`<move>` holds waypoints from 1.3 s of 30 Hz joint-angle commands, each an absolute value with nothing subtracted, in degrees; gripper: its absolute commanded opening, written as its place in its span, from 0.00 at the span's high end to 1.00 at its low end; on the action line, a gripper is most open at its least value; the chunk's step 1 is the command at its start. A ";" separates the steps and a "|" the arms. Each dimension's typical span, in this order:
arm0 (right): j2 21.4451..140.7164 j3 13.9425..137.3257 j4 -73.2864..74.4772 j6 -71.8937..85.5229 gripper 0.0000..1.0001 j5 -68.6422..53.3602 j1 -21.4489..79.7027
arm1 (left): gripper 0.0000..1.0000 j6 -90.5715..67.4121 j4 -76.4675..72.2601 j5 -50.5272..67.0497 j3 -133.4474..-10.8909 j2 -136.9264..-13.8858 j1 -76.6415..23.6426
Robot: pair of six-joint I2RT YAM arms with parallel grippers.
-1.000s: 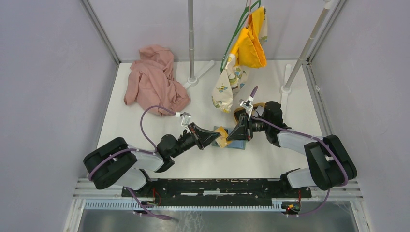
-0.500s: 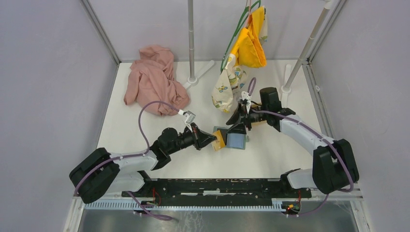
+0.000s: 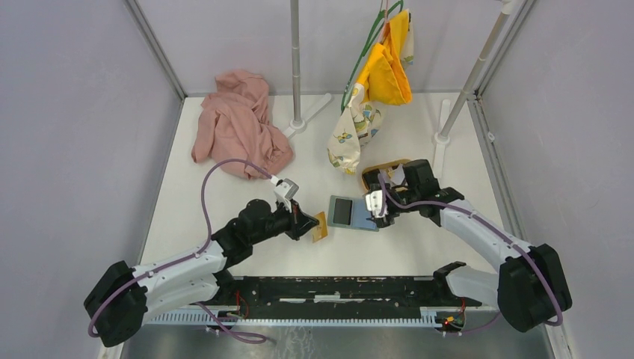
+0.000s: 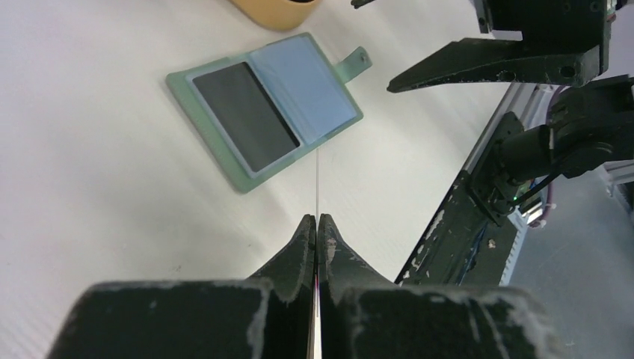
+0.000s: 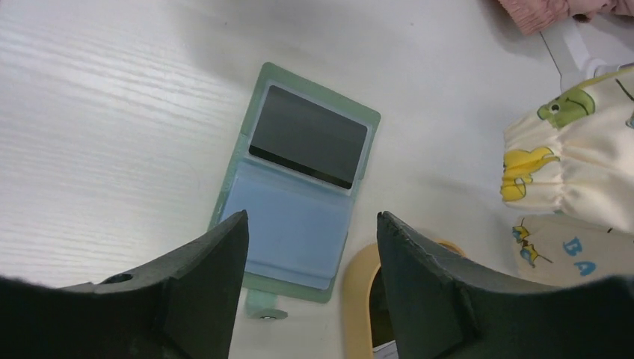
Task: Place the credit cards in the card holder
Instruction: Insert the credit card into the card holder.
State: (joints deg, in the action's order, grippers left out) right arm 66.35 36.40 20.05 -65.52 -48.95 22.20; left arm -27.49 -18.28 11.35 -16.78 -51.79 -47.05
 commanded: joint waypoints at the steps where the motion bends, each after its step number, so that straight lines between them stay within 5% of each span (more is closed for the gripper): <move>1: 68.82 40.94 20.68 -75.23 0.35 -38.16 26.85 | 0.98 -24.50 -15.62 9.89 -16.70 -49.89 -46.95; 11: 80.19 46.03 12.96 -61.49 0.80 -19.03 34.15 | 0.98 -27.29 -18.00 9.12 -11.97 -43.53 -46.96; 30: 92.01 46.76 6.33 -54.28 0.87 1.95 40.33 | 0.98 -30.95 -25.83 11.81 -11.06 -49.55 -46.93; 39: 92.63 46.93 12.37 -58.57 0.88 -7.21 40.27 | 0.98 -32.62 -27.78 14.19 -10.80 -50.66 -46.95</move>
State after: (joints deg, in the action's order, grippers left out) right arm 92.55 44.69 8.27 -56.69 -0.95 40.10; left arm -30.44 -23.51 12.16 -10.83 -50.06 -47.00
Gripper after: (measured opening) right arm 0.126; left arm 0.033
